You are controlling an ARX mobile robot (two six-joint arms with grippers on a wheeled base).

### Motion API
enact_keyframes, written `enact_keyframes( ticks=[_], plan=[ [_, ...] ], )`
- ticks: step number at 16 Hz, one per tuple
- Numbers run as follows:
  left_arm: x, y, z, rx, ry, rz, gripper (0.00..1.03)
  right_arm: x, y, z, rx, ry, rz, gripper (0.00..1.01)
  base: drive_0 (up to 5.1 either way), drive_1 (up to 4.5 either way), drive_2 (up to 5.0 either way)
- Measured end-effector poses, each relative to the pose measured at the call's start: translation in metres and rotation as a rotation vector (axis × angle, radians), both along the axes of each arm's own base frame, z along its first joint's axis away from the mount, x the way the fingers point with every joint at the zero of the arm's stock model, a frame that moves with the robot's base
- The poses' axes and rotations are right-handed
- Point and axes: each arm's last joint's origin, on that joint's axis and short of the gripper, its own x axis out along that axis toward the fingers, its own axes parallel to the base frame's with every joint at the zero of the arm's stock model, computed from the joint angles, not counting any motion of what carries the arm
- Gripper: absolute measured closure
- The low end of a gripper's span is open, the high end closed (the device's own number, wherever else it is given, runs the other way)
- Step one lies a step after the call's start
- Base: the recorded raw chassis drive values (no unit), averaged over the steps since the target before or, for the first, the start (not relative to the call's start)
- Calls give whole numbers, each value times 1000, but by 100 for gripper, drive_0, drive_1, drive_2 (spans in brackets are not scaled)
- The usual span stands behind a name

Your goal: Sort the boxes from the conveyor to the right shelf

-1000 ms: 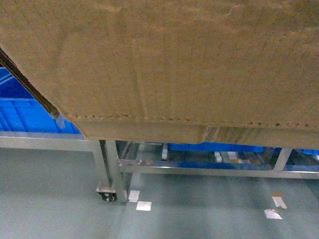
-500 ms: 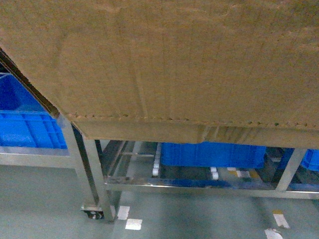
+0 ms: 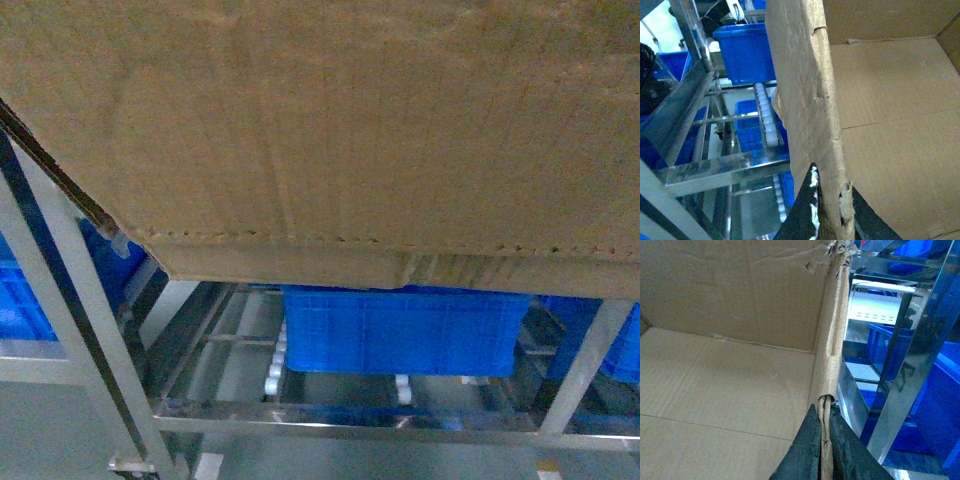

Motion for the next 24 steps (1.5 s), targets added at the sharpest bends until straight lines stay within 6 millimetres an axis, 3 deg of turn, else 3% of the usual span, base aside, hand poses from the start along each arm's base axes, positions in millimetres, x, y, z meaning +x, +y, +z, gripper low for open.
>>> enact_keyframes(
  ticks=[22, 24],
  plan=[
    [0, 0, -1, 1, 2, -1, 100, 1, 2, -1, 0, 0, 2, 99, 14, 447, -419],
    [2, 5, -2, -6, 16, -5, 100, -1, 11, -1, -13, 3, 24, 99, 14, 447, -419]
  ],
)
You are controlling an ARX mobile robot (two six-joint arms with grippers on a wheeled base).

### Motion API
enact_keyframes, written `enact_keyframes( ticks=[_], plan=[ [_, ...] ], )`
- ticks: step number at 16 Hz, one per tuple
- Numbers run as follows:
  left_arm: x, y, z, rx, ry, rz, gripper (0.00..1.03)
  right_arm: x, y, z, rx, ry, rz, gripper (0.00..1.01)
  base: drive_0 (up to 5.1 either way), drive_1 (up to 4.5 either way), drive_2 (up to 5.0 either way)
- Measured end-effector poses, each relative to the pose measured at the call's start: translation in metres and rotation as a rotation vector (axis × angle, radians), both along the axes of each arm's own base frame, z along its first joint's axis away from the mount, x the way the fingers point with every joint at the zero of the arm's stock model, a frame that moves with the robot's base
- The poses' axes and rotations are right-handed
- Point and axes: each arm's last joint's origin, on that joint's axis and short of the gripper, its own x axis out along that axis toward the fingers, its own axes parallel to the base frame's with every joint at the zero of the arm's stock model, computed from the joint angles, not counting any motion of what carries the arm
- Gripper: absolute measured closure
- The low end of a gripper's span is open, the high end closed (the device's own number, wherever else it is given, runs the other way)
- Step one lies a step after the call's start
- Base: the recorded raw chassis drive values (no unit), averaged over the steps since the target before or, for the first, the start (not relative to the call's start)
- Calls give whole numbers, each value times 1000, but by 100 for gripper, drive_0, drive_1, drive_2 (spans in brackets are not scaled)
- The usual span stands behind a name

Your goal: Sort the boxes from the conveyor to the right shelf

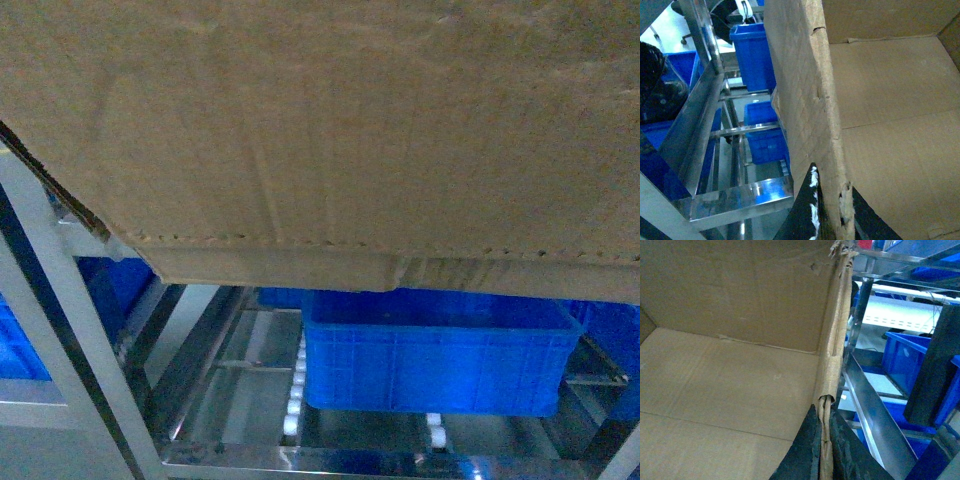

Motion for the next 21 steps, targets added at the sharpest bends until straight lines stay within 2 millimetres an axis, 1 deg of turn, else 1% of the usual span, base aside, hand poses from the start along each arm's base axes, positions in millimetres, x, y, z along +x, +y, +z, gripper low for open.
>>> enact_keyframes(
  ticks=[2, 4, 8, 10, 13, 16, 18, 19, 21],
  plan=[
    [1, 6, -3, -13, 33, -6, 100, 4, 12, -4, -39, 33, 18, 99, 14, 447, -419],
    [6, 10, -5, -11, 58, -7, 100, 13, 21, -1, -67, 47, 19, 99, 14, 447, -419],
    [26, 11, 5, 18, 81, -50, 100, 36, 28, 4, -88, 68, -33, 99, 14, 447, -419],
    [31, 9, 9, 25, 86, -63, 100, 38, 24, 8, -85, 73, -51, 99, 14, 447, -419],
    [44, 0, 14, 29, 113, -93, 100, 42, 10, 7, -55, 101, -87, 99, 14, 447, -419],
    [66, -12, 15, 34, 128, -108, 100, 54, -3, 5, -21, 120, -105, 99, 0, 0, 0],
    [78, -16, 17, 38, 136, -104, 100, 66, -7, 5, -18, 125, -102, 99, 0, 0, 0],
    [87, -19, 18, 40, 142, -96, 100, 76, -9, 5, -16, 129, -97, 99, 0, 0, 0],
    [94, -21, 19, 40, 149, -95, 100, 85, -10, 7, -16, 127, -95, 99, 0, 0, 0]
  ],
)
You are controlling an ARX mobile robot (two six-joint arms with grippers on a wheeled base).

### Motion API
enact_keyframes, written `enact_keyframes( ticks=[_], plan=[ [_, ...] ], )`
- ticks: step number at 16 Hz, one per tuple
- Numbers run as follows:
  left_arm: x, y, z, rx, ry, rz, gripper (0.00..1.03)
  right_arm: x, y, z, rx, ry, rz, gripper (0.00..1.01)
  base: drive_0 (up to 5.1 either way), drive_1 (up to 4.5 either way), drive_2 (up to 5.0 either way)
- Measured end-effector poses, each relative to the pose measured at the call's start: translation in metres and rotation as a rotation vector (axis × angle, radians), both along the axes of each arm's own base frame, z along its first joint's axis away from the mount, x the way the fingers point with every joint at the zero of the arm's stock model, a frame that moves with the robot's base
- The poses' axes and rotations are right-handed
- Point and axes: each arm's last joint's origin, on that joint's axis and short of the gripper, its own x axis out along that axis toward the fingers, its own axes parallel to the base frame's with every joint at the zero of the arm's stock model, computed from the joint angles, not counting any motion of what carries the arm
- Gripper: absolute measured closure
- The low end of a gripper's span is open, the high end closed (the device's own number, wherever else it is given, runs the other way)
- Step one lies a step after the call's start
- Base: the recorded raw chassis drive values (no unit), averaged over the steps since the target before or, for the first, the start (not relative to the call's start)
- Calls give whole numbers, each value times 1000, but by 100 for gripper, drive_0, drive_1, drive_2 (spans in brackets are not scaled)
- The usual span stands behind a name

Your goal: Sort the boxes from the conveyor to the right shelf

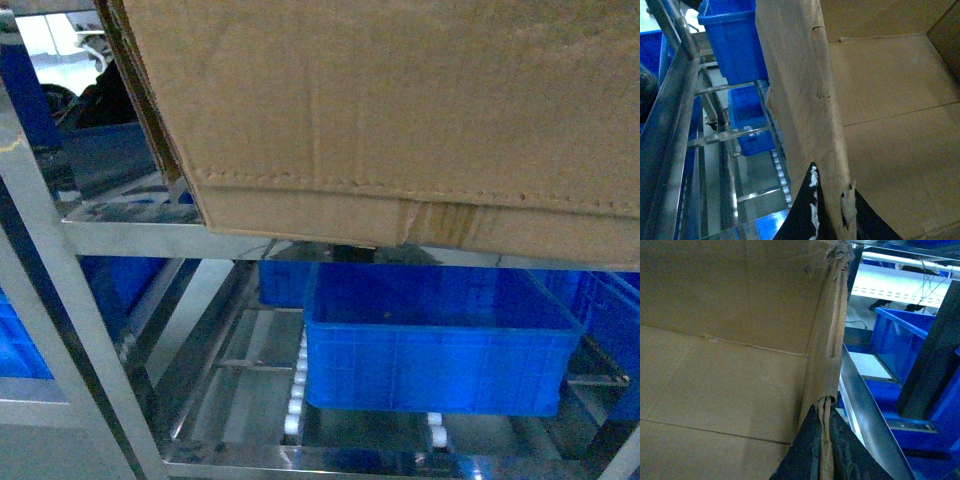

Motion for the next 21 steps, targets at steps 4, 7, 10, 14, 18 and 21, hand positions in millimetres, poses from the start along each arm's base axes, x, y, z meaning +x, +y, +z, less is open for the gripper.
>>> enact_keyframes(
  ticks=[4, 7, 10, 14, 18, 21],
  plan=[
    [39, -6, 15, -2, -28, 37, 100, 55, 4, 17, -19, -41, 25, 99, 0, 0, 0],
    [60, -11, 11, 6, -15, 59, 100, 95, 11, 15, -45, -43, 35, 99, 0, 0, 0],
    [87, -15, -3, 3, 8, 79, 100, 117, 21, 8, -79, -35, 47, 99, 0, 0, 0],
    [106, -18, -12, 2, 41, 89, 96, 128, 22, 0, -109, -17, 34, 95, 0, 0, 0],
    [104, -29, -7, -54, 4, 12, 48, 129, 26, 6, -95, -96, 37, 47, 0, 0, 0],
    [103, -31, -4, -116, -23, -15, 12, 125, 25, 6, -15, -153, 8, 10, 0, 0, 0]
  ],
)
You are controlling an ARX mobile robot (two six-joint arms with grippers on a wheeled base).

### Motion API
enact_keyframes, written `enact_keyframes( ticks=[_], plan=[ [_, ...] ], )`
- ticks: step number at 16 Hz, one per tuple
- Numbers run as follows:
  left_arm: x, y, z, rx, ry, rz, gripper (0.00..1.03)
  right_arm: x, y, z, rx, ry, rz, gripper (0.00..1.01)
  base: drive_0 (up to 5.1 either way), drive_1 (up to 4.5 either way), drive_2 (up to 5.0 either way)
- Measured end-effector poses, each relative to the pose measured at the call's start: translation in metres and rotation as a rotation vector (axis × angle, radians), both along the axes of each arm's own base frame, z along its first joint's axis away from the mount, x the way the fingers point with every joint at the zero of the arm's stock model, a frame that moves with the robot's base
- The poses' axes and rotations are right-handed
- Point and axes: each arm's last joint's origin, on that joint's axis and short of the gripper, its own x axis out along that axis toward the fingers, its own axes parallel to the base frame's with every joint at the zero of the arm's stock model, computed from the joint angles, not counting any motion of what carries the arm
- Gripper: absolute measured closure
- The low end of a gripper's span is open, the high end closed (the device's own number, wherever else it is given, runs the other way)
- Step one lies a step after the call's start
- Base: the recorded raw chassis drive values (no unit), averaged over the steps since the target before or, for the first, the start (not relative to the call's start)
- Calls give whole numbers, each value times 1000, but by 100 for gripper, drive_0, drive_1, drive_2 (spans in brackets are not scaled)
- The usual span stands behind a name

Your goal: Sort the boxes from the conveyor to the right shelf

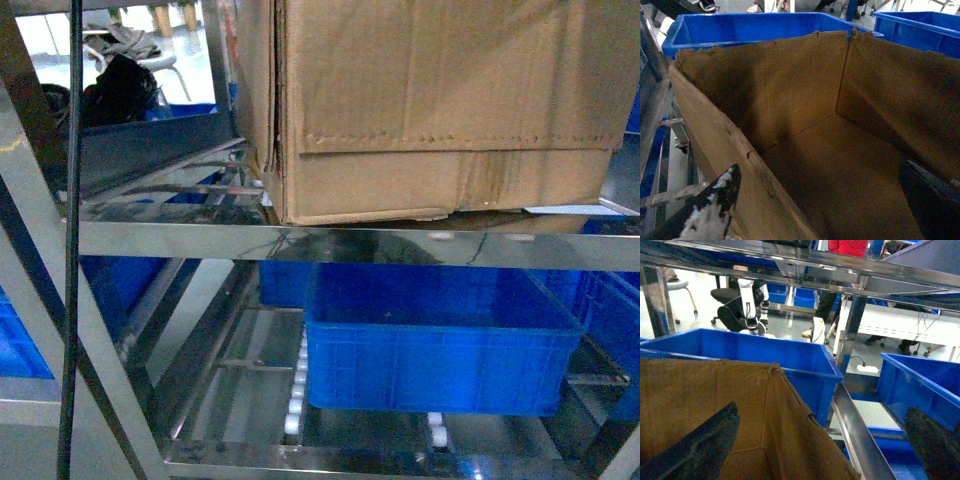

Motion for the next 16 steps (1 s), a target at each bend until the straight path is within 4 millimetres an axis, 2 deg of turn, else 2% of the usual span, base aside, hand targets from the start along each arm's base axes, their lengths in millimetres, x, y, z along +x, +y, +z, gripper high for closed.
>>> enact_keyframes(
  ticks=[1, 2, 7, 10, 13, 15, 16],
  plan=[
    [0, 0, 1, -6, -8, 3, 3, -3, 1, 1, 20, -10, 0, 1, 0, 0, 0],
    [1, 2, 2, -18, -14, 3, 6, -5, 3, 3, 28, -23, 4, 4, 0, 0, 0],
    [-1, 4, 14, -60, -38, -22, 5, -15, 3, 13, 56, -91, -20, 3, 0, 0, 0],
    [-25, 8, 21, -75, -63, -36, 5, -36, 4, 8, 58, -109, -28, 3, 0, 0, 0],
    [-34, 11, 3, -69, -69, -28, 5, -52, 3, -1, 50, -106, -29, 3, 0, 0, 0],
    [-53, 17, 4, -75, -117, -24, 5, -73, 2, -11, 44, -102, -30, 3, 0, 0, 0],
    [-68, 24, 8, -81, -171, -18, 5, -88, -1, -6, 57, -138, -40, 3, 0, 0, 0]
  ],
)
